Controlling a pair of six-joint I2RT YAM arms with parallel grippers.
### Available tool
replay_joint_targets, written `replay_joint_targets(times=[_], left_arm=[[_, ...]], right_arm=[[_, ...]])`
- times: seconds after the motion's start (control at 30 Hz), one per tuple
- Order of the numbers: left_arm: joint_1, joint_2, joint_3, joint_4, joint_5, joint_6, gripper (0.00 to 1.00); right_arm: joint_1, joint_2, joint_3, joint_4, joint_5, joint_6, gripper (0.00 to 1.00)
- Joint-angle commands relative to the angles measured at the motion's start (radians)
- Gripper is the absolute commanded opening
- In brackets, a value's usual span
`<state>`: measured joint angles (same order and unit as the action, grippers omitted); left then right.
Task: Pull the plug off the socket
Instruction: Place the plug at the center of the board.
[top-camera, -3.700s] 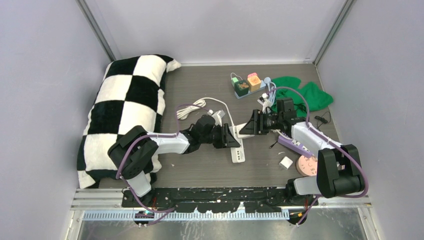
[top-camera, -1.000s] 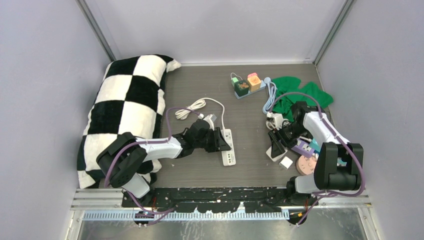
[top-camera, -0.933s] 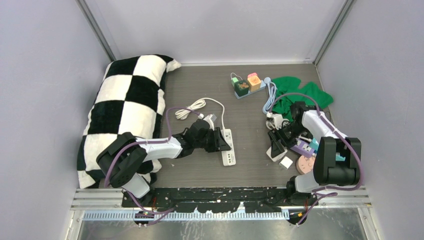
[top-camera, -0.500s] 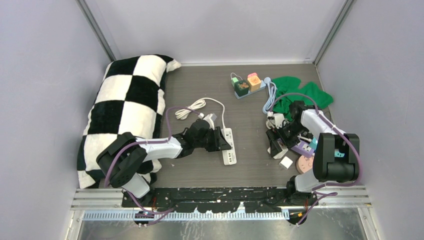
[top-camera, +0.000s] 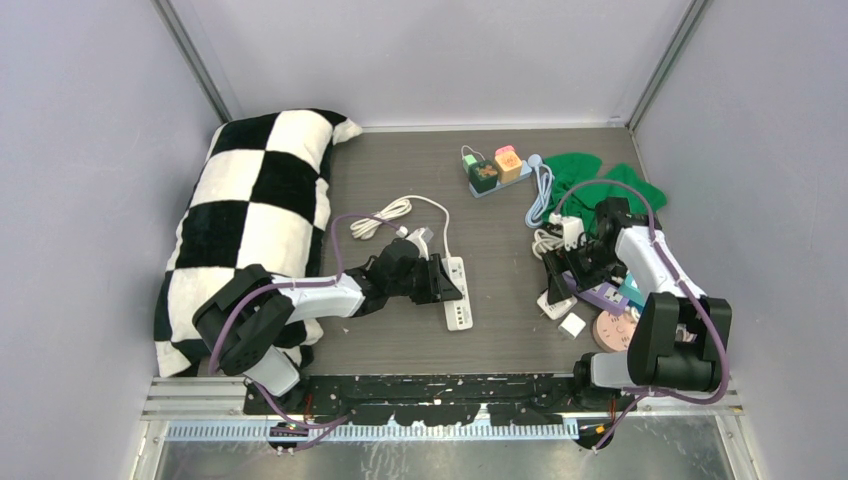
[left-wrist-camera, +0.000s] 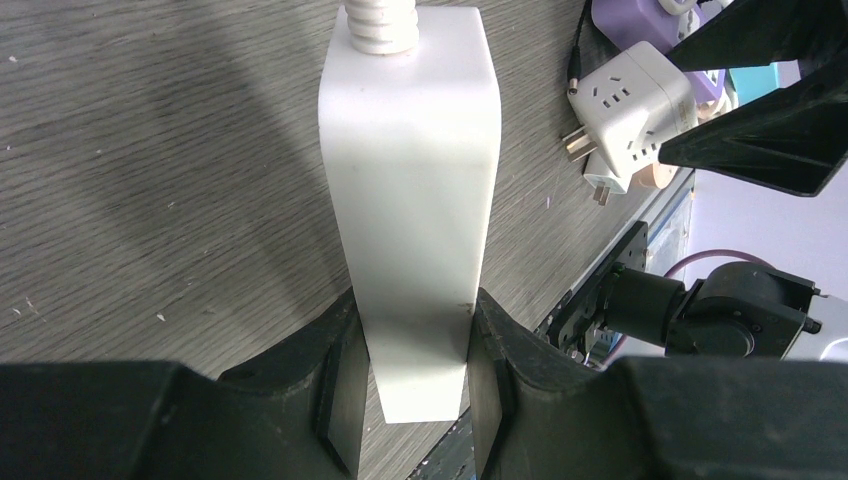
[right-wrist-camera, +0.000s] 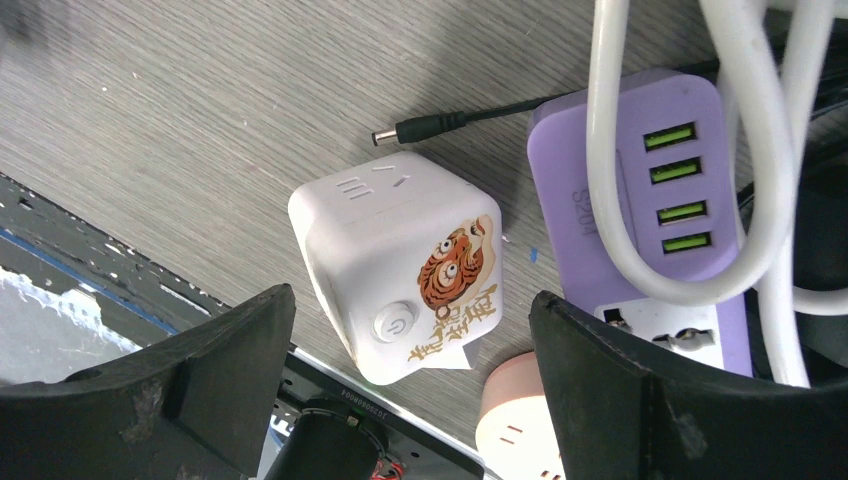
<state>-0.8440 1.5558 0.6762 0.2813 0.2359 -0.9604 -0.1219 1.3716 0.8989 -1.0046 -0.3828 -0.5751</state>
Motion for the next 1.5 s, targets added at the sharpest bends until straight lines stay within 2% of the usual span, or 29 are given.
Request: replay_joint_targets(times=[0.0,0.3,0.53,0.87,1.2,1.37,1.47], left_arm=[[0.003,-0.022,0.008,0.080,0.011,0.010,0.00],[0.003,-0.028,-0.003,0.113,0.020,-0.014,0.00],[0.003,-0.021,0.014,0.136,0.038,-0.029,0.00],[0.005,-0.013,0.060,0.163,0.070,-0.062,0.00],[0.005,-0.007,0.131,0.206,0.125,-0.120,0.00],[0.005,-0.017,0.154,0.236,0.128,-0.160,0.00],[0.005,-0.019,0.166,0.243,0.121,-0.180,0.00]], right_arm=[[-0.008,-0.061,0.015,-0.018,-0.080,-0.031,0.92],[-0.015,-0.111,0.026,-0.034,-0.153,-0.049,0.92],[-0.017,-0.149,0.045,-0.095,-0.285,-0.114,0.92],[-0.018,-0.166,0.087,-0.139,-0.383,-0.146,0.92],[-0.015,-0.134,0.210,-0.180,-0.614,-0.166,0.92],[0.036,-0.100,0.267,-0.208,-0.663,-0.136,0.91],[0.096,-0.114,0.239,-0.105,-0.661,0.006,0.91]])
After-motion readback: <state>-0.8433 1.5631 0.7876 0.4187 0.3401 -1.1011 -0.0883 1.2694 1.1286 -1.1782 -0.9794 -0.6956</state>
